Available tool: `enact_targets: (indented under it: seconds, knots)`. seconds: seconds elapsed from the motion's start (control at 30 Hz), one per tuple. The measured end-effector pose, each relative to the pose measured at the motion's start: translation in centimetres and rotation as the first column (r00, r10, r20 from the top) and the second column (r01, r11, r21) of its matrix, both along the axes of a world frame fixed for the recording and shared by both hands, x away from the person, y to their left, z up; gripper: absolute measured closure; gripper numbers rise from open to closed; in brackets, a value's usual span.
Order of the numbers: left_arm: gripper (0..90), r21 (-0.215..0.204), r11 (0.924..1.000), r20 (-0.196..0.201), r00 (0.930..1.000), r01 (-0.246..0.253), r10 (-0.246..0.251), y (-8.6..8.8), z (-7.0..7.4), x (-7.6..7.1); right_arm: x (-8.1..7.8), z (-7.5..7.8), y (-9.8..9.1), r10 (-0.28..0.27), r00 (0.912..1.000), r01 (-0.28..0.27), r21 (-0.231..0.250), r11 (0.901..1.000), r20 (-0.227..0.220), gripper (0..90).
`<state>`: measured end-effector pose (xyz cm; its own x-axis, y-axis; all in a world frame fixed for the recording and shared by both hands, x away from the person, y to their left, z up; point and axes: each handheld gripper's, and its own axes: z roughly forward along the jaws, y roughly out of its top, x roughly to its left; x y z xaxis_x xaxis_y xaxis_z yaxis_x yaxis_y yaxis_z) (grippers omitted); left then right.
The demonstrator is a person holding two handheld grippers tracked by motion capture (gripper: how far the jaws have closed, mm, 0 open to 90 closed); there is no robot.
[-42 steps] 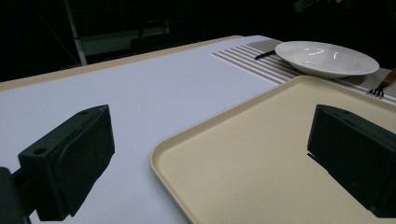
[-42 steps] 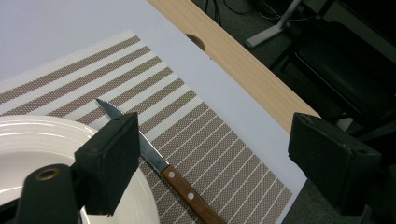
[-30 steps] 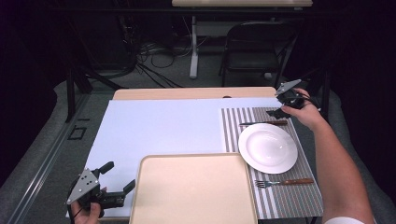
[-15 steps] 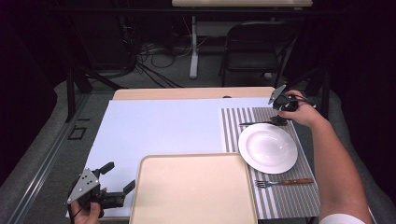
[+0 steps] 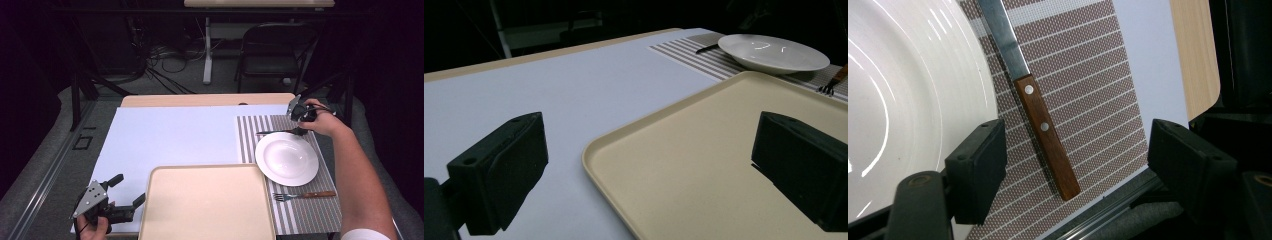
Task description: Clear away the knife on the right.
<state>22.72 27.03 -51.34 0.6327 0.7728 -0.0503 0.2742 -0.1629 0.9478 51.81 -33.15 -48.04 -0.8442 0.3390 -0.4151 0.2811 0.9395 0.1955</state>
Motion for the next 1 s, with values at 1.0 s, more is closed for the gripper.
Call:
enact_targets:
  seconds: [1.0]
  knots:
    - [1.6,-0.002,1.0,-0.01,1.0,0.0,0.0,-0.08,-0.26,0.18,0.03,-0.85,-0.27,0.108,0.9941,-0.105,-0.144,0.9839,0.011,44.7]
